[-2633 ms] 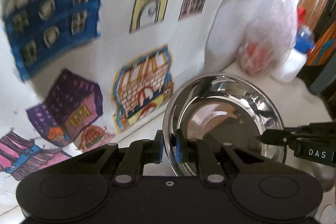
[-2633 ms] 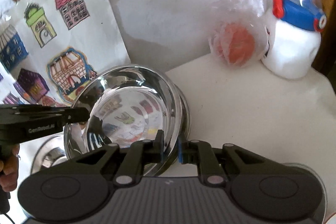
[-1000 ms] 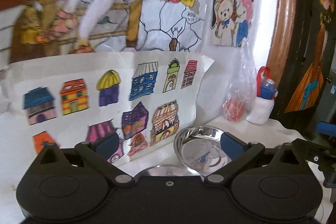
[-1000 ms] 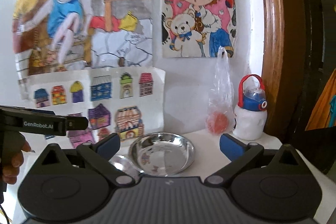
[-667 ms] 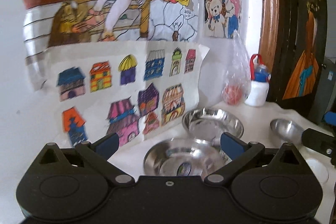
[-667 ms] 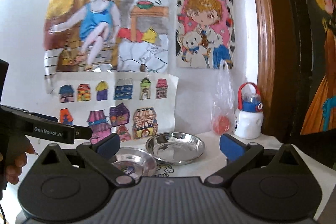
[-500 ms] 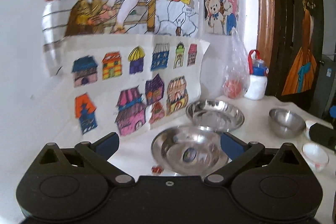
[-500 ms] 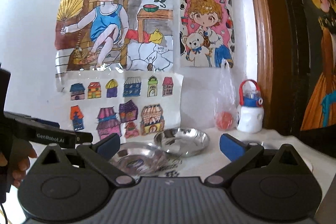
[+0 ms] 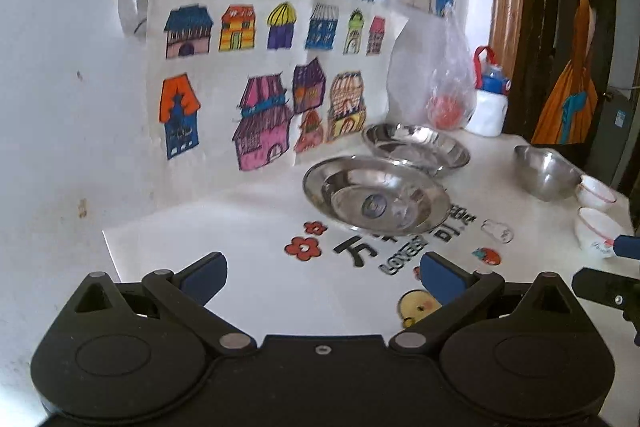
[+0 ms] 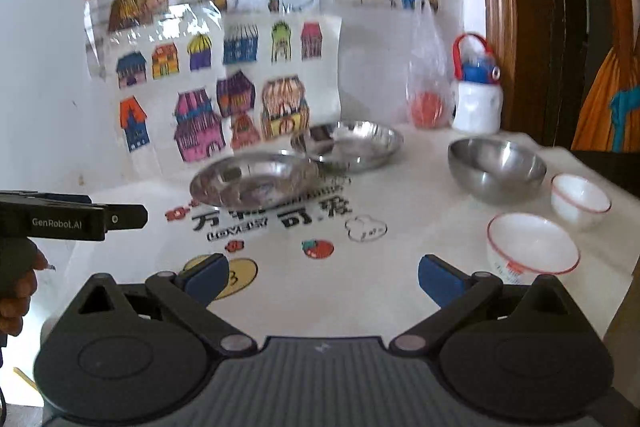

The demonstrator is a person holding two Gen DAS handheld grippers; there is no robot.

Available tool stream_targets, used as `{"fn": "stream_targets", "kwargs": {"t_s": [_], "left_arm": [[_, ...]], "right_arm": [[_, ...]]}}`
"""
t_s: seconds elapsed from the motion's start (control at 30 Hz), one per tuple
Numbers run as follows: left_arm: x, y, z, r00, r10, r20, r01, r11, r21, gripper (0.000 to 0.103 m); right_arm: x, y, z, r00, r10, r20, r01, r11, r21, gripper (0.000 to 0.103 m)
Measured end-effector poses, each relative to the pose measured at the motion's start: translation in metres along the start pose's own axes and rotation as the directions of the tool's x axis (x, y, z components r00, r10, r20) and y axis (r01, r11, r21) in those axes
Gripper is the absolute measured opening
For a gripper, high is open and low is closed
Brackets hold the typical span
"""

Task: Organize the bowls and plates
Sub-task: 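Move both tools to the stacked steel plates on the mat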

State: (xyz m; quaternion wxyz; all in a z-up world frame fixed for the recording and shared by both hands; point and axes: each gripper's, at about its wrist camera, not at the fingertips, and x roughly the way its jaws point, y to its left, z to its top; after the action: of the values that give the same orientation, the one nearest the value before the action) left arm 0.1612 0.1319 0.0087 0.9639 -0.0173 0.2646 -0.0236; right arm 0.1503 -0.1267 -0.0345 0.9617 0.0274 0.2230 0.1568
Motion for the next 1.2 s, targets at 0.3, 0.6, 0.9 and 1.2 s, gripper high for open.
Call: {"fn": "stream_targets", "kwargs": {"t_s": [0.3,0.6,0.9,1.2], "left_arm": [[0.033,0.014,0.004,0.998,-0.011,-0.055,0.011,1.000,-0.007,0.102],[0.059,0.024,0.022,0.999,-0.028,-0.041,0.027,0.999,-0.026,0.102],[0.092,0.027,0.041,0.998,-0.040,-0.046,0.037,0.997,-0.065,0.102],[0.117,0.026,0.050,0.998,-0.037,-0.044,0.033,0.995,-0.094,0.102]], "right_arm": [[0.035,-0.009,0.007,0.992,0.066,-0.106,-0.058,0.996,0.072,0.103],[0.063,-0.011,0.035,0.990,0.075,-0.118,-0.063,0.992,0.108,0.103],[0.113,-0.013,0.061,0.980,0.122,-0.160,-0.086,0.972,0.217,0.103],[0.144,-0.015,0.068,0.982,0.121,-0.146,-0.080,0.963,0.259,0.096]]}}
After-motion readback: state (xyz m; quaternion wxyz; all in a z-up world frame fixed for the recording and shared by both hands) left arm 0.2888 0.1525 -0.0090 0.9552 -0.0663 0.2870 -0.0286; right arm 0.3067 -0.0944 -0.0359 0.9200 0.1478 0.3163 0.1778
